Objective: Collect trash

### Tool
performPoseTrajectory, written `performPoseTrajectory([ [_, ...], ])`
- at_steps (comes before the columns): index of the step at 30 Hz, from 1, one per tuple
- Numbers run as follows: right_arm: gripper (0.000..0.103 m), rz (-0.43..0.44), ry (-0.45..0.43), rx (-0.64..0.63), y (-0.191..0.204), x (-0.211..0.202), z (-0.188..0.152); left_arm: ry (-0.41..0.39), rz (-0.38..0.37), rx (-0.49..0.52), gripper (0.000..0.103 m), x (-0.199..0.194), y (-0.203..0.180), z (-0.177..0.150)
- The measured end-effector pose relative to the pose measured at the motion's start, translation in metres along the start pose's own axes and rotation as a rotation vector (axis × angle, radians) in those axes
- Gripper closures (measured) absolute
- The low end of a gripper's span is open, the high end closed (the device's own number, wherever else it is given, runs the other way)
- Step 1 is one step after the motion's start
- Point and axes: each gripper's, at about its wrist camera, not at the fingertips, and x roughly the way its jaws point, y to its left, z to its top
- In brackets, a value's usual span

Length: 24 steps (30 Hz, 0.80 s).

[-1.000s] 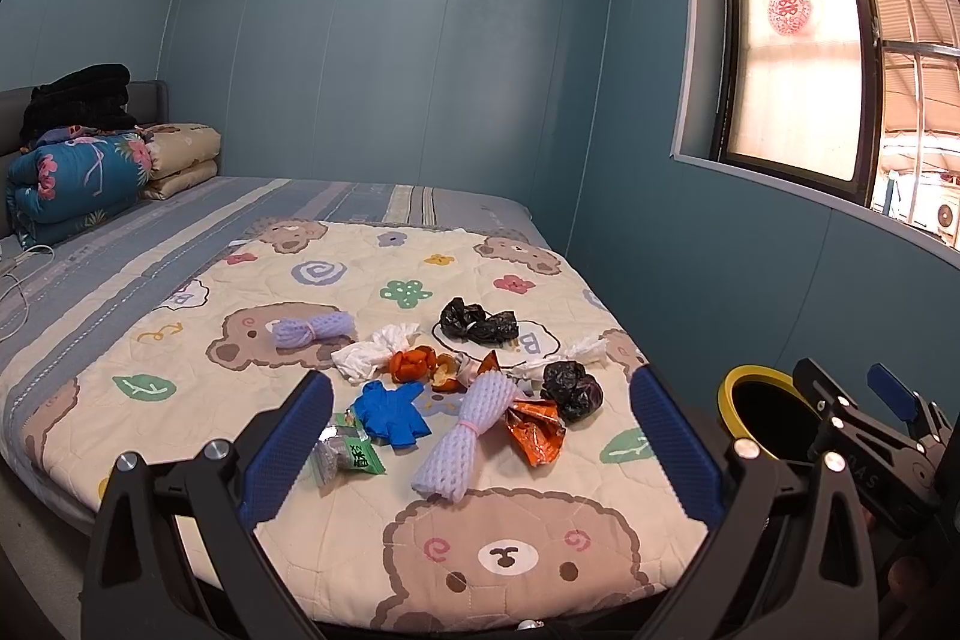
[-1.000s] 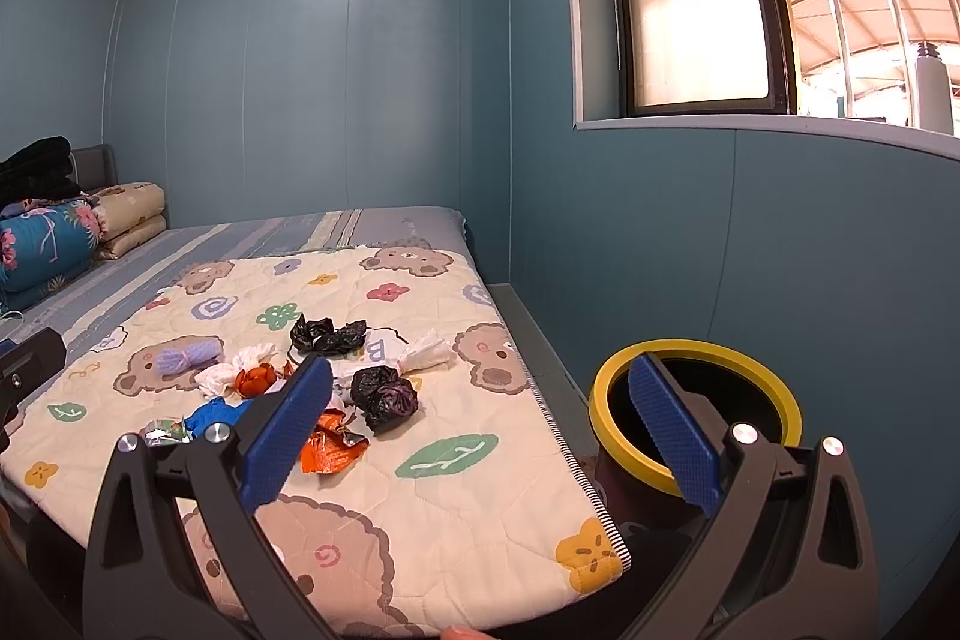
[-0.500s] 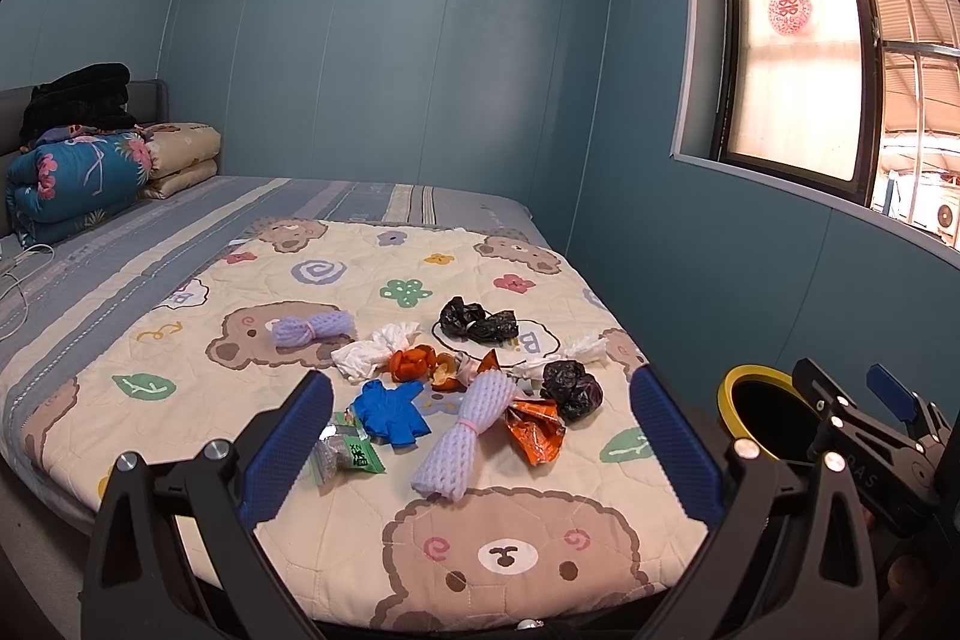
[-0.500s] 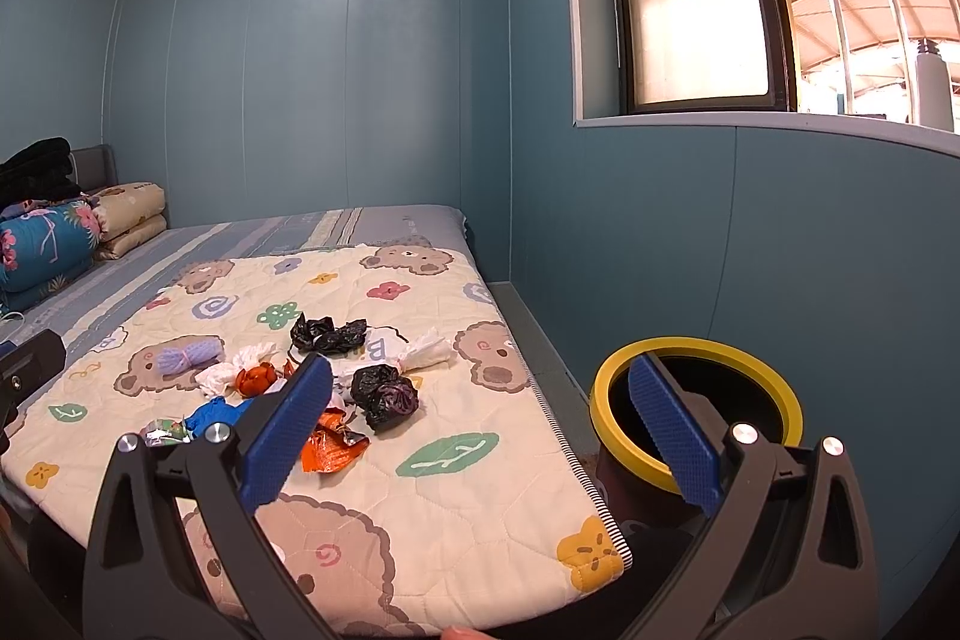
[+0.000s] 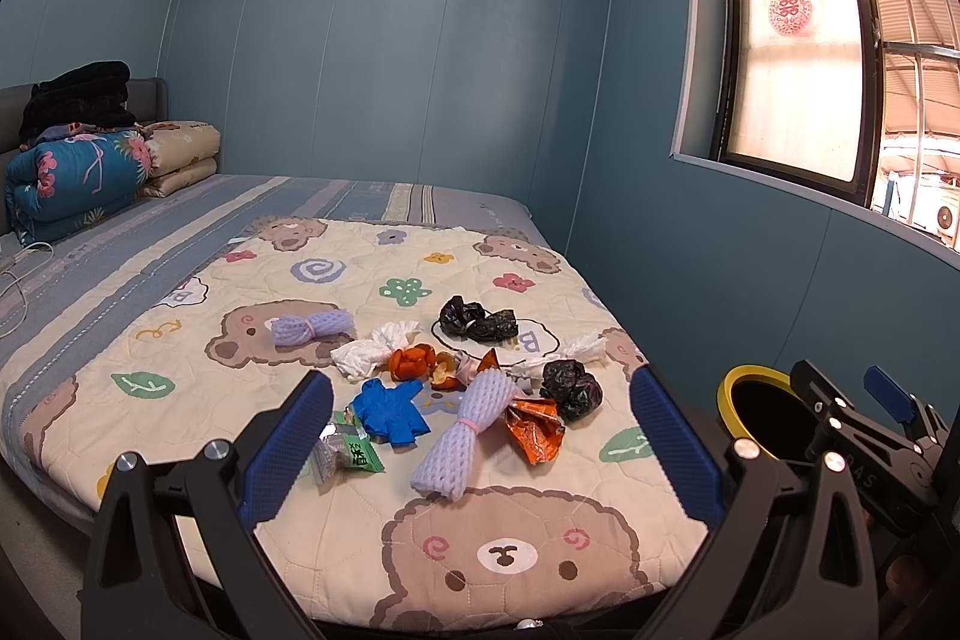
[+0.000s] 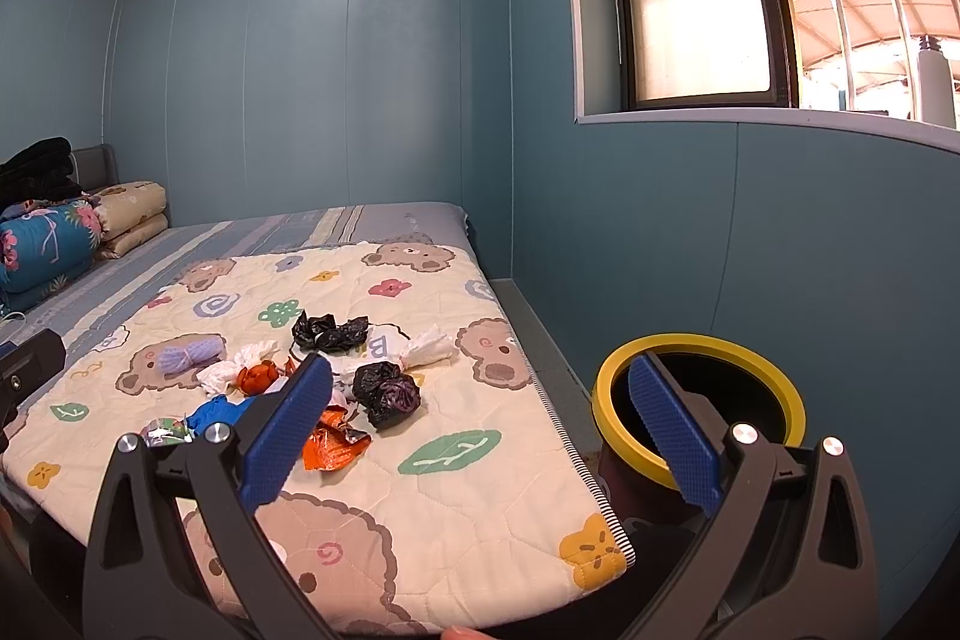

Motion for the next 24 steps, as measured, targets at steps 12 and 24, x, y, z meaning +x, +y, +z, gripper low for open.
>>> performPoseTrajectory([
  [12, 0.008, 0.011, 0.010, -0.003, 0.002, 0.004, -0.001, 0.012, 0.000, -0.009, 0.007, 0.004, 0.004, -0.001],
  [24, 0.008, 0.085, 0.077, 0.006, -0.004, 0.048, 0.003, 0.067, 0.030, 0.023, 0.007, 0.036, 0.031, -0.005],
])
